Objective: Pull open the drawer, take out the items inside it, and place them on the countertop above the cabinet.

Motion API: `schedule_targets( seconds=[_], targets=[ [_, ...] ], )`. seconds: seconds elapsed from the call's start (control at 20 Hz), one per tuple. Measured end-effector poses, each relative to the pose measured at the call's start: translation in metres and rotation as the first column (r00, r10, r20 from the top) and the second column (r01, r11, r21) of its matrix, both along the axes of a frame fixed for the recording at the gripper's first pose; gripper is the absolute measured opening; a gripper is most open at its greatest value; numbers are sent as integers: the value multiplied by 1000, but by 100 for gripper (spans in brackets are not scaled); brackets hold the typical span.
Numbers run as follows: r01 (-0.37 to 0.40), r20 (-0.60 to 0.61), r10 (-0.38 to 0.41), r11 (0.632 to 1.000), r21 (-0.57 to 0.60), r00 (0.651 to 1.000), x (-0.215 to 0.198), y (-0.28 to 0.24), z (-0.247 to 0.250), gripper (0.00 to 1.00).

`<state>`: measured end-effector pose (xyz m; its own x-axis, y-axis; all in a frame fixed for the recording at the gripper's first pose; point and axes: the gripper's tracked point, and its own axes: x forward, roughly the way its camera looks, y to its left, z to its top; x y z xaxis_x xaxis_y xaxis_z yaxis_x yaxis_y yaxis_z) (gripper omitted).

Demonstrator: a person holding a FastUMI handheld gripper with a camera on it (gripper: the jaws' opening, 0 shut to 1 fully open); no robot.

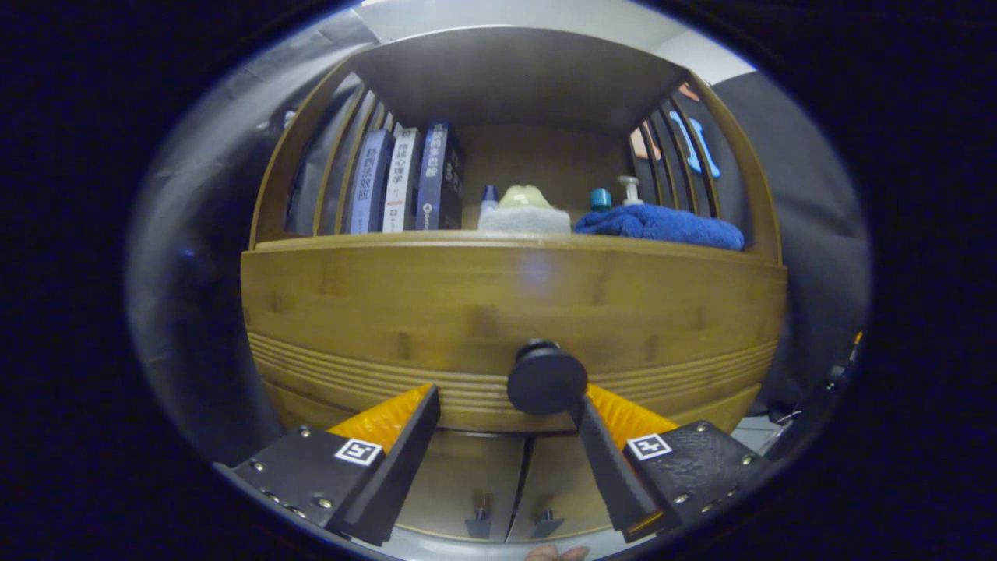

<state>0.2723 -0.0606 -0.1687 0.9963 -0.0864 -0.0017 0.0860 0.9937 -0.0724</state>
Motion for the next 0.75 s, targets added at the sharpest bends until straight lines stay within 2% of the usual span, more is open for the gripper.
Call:
schedule_targets(
  seconds=[0.25, 0.5, 0.6, 0.75],
  targets=[
    [16, -43, -18, 999, -40, 999, -27, -24, 2, 98],
    [-87, -141, 80, 995, -43, 987, -81, -16, -15, 98],
    [-150, -145, 141, 987, -53, 979, -108, -5, -10, 98],
    [-159, -133, 140, 977, -142, 981, -155, -10, 12, 98]
  ],
)
